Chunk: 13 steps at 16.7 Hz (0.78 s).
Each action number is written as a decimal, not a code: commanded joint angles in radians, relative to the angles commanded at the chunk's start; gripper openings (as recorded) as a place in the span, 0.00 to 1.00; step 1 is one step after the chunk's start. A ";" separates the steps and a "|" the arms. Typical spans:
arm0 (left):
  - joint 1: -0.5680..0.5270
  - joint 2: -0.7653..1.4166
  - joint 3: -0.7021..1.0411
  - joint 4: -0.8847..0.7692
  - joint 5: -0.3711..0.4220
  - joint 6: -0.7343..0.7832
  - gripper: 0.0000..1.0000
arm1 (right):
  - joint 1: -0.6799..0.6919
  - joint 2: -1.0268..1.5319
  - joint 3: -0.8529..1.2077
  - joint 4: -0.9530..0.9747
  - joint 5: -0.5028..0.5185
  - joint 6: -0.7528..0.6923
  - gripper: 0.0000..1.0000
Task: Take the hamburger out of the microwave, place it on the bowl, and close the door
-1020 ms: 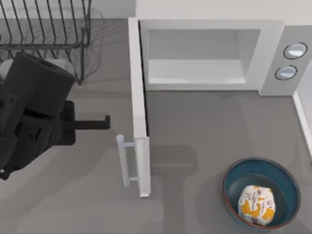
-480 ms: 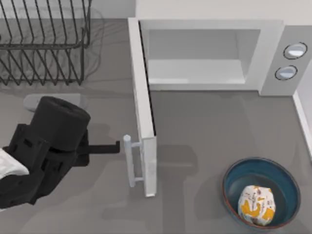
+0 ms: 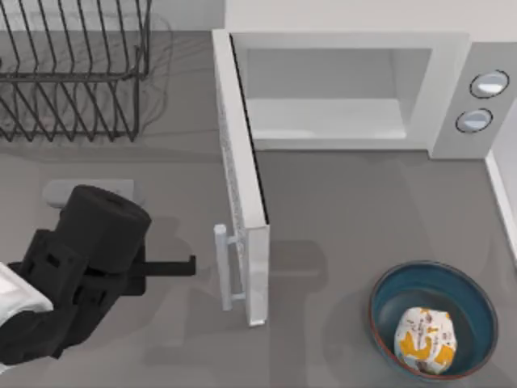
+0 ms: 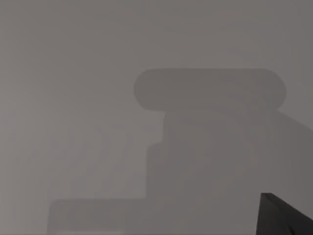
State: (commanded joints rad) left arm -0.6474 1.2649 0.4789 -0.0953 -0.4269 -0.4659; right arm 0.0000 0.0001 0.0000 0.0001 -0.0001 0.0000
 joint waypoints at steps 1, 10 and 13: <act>-0.014 0.014 0.013 -0.005 -0.009 -0.013 0.00 | 0.000 0.000 0.000 0.000 0.000 0.000 1.00; -0.299 0.314 0.281 -0.103 -0.172 -0.275 0.00 | 0.000 0.000 0.000 0.000 0.000 0.000 1.00; -0.300 0.315 0.282 -0.103 -0.173 -0.277 0.00 | 0.000 0.000 0.000 0.000 0.000 0.000 1.00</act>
State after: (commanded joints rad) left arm -0.9473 1.5802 0.7611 -0.1986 -0.6003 -0.7426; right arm 0.0000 0.0001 0.0000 0.0001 -0.0001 0.0000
